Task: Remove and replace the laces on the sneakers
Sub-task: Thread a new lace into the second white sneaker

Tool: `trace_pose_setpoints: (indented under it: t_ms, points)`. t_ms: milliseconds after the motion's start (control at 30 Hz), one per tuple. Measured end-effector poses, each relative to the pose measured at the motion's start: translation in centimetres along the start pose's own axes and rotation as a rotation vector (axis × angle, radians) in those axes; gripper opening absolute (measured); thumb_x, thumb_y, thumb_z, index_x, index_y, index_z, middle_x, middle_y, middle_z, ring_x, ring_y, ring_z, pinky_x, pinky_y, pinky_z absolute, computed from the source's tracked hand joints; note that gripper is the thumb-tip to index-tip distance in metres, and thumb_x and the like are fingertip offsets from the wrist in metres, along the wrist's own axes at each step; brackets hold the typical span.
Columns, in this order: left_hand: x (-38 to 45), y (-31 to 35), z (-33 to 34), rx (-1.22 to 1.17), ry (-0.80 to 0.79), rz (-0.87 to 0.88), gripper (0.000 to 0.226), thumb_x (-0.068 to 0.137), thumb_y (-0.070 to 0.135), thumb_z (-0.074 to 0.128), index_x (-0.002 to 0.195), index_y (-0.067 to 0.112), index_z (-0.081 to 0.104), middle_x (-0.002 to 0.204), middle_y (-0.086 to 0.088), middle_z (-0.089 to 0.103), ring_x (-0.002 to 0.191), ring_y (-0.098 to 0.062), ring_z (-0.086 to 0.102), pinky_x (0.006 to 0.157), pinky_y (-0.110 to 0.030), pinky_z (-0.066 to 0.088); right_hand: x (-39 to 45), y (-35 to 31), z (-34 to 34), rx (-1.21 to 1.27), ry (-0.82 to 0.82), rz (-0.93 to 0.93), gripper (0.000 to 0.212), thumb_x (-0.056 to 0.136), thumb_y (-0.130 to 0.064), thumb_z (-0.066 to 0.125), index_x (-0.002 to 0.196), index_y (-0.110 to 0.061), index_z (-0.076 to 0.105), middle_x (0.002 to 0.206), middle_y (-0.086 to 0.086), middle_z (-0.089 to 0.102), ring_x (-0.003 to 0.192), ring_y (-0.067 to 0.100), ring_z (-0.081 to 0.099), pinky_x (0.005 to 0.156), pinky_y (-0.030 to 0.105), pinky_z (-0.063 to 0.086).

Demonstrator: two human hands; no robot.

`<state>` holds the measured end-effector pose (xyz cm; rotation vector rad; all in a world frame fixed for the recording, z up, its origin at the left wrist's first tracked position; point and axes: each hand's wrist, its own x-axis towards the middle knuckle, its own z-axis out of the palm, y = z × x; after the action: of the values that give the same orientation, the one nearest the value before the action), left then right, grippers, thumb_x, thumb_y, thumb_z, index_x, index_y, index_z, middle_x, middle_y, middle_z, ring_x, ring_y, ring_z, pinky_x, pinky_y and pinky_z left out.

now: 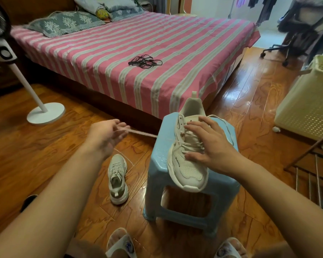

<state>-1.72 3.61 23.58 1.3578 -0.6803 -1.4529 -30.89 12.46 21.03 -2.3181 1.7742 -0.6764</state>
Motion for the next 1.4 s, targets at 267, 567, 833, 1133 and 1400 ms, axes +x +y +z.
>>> trace_pose_setpoints:
  t_ms: [267,567,833,1133,1400]
  points:
    - [7.1,-1.0,-8.4,-0.237,0.422,-0.245,0.026,0.106,0.005,0.027,0.09,0.009,0.048,0.078,-0.003,0.048,0.053,-0.007,0.043,0.034,-0.017,0.037,0.0,0.1,-0.2,-0.033,-0.018,0.004,0.08,0.077,-0.061,0.075,0.146,-0.033,0.046,0.153,-0.014,0.04,0.15,0.016,0.014,0.123,0.05,0.016]
    - [-8.3,0.1,3.5,0.825,-0.758,0.491,0.014,0.107,0.012,0.046,0.107,0.025,0.04,0.077,0.003,0.052,0.059,-0.004,0.046,0.051,-0.022,0.039,-0.1,-5.9,-3.6,0.689,-0.092,0.191,0.039,0.103,-0.047,0.046,0.112,-0.02,0.073,0.104,-0.01,0.07,0.097,0.004,0.06,0.086,0.028,0.046]
    - [-9.8,-1.4,5.3,0.928,-0.778,0.473,0.011,0.106,0.017,0.048,0.101,0.014,0.039,0.069,0.006,0.051,0.051,0.0,0.041,0.05,-0.016,0.036,-0.8,-5.9,-3.4,1.143,-0.35,0.413,0.021,0.095,-0.008,0.064,0.113,-0.012,0.075,0.091,0.014,0.064,0.07,0.019,0.056,0.065,0.026,0.053]
    - [-8.4,-3.1,5.2,1.001,-0.72,0.454,0.032,0.106,0.027,0.052,0.135,0.037,0.044,0.1,0.009,0.068,0.075,-0.003,0.066,0.072,-0.028,0.056,-0.6,-4.9,-3.9,1.036,-0.136,0.564,0.009,0.101,-0.006,0.056,0.106,-0.001,0.059,0.084,0.019,0.073,0.061,0.021,0.065,0.053,0.028,0.054]
    - [-6.1,-4.4,6.7,0.908,-0.476,0.57,0.011,0.098,0.024,0.069,0.09,0.023,0.076,0.071,0.011,0.067,0.062,0.003,0.057,0.058,-0.012,0.039,1.1,-4.7,-2.0,0.601,0.103,0.48,0.016,0.093,-0.027,0.07,0.09,-0.012,0.073,0.071,0.001,0.07,0.058,0.012,0.06,0.055,0.026,0.049]
